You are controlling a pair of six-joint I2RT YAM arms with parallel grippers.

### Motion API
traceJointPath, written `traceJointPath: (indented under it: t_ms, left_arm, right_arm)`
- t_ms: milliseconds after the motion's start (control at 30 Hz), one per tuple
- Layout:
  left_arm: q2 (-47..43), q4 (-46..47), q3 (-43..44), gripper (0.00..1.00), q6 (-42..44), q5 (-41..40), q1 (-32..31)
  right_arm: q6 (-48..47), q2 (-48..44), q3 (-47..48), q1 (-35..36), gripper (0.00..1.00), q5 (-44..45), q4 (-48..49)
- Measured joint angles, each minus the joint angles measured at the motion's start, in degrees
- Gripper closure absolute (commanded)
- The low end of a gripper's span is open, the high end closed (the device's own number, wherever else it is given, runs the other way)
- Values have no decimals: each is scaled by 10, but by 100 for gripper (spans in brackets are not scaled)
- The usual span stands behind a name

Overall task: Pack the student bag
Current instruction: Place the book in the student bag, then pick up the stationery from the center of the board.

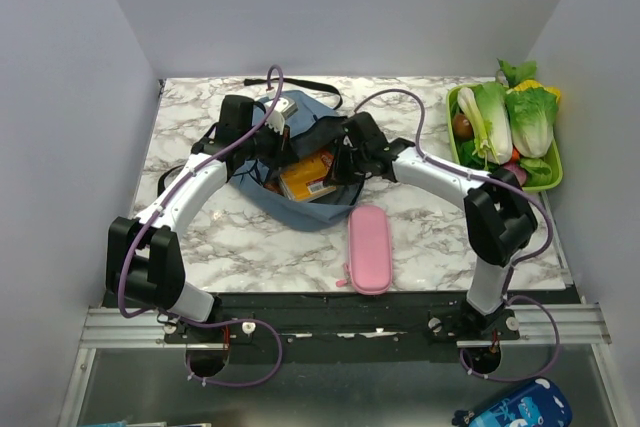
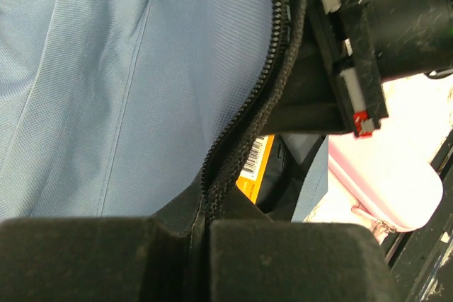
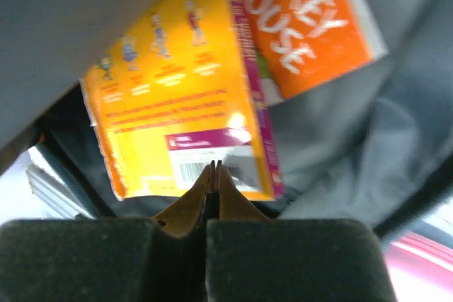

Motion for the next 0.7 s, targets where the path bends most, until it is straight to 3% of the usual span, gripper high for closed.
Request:
traceJointPath:
  t_ms: [33,67,200,367,700]
  left_arm:
    - [0,0,0,100,0,0,0]
    - [0,0,0,100,0,0,0]
    - [0,0,0,100,2,0,0]
    - [0,0,0,100,3,0,0]
    - [0,0,0,100,3,0,0]
  right_arm:
    - [-2,-8,-11,-4,74,5,0]
    - [-5,-18,-23,-9,59,12,1]
    - [-18,-87,-86,-28,39,62,-5]
    - [-37,-183,-156,-31,29,98,-16]
    - [-65,-333,-349,-31,16,83,-34]
